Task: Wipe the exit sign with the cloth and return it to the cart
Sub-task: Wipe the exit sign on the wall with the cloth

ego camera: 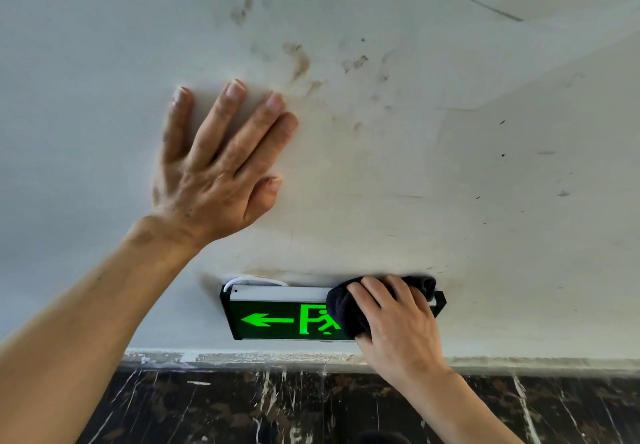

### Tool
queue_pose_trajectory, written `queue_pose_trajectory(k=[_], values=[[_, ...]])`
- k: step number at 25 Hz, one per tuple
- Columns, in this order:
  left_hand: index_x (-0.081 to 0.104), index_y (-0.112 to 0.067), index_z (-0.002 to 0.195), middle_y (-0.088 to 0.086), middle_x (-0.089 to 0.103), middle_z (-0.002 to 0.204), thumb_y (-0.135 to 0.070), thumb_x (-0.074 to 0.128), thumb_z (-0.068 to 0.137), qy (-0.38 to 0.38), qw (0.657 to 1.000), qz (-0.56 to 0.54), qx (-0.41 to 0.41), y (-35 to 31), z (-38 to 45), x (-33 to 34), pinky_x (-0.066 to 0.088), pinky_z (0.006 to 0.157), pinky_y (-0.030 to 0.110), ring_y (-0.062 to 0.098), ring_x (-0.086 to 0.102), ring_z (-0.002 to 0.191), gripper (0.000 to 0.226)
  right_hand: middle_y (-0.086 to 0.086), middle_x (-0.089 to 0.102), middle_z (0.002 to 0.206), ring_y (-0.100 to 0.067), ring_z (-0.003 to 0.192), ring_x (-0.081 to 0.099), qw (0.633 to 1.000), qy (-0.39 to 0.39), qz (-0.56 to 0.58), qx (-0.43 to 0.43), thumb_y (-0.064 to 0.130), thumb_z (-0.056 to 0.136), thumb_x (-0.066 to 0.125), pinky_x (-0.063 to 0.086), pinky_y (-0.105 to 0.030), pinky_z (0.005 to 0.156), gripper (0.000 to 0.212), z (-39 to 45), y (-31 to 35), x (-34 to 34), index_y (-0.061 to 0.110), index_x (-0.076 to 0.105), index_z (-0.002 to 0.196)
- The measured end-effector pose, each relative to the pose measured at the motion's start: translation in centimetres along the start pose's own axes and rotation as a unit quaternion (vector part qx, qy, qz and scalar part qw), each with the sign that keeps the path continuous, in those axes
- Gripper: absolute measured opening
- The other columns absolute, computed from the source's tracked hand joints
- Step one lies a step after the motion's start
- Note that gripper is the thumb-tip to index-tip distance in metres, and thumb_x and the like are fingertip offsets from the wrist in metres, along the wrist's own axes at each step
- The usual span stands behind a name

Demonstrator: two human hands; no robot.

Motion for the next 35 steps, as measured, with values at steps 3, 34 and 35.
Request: queue_pose_trajectory(k=[3, 34, 35], values=[[0.035, -0.012, 0.157, 0.005, 0.035, 0.158, -0.041, 0.03, 0.1, -0.007, 1.0, -0.003, 0.004, -0.1, 0.2, 0.1, 0.015, 0.12, 0.056, 0.028, 0.018, 0.152, 0.063, 0.006, 0.066, 0.113, -0.028, 0.107, 0.061, 0.999, 0.011, 0.016, 0.05, 0.028, 0.046, 0.082, 0.054, -0.047, 0.086, 0.07, -0.2, -1.0, -0.1, 0.024, 0.063, 0.114], [0.036, -0.012, 0.156, 0.003, 0.024, 0.165, -0.041, 0.032, 0.101, -0.02, 1.0, -0.01, 0.002, -0.2, -0.2, 0.1, 0.014, 0.121, 0.056, 0.028, 0.018, 0.153, 0.062, -0.001, 0.068, 0.1, -0.03, 0.09, 0.059, 0.98, -0.03, 0.093, 0.174, -0.002, 0.052, 0.08, 0.054, -0.036, 0.07, 0.05, -1.3, -3.7, -0.6, 0.015, 0.069, 0.098], [0.035, -0.012, 0.157, 0.002, 0.021, 0.166, -0.041, 0.032, 0.101, -0.02, 1.0, -0.013, 0.003, -0.3, -0.1, 0.0, 0.013, 0.121, 0.056, 0.028, 0.016, 0.153, 0.062, 0.0, 0.067, 0.102, -0.028, 0.091, 0.058, 0.981, -0.031, 0.097, 0.168, -0.001, 0.054, 0.078, 0.054, -0.034, 0.07, 0.05, -1.4, -3.8, -0.6, 0.016, 0.068, 0.1]])
Point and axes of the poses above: each hand's wrist, its own z-axis towards the middle knuckle, its own x-axis out of the palm, y = z × x, the point moved 8 cm from there along z, towards the middle knuckle
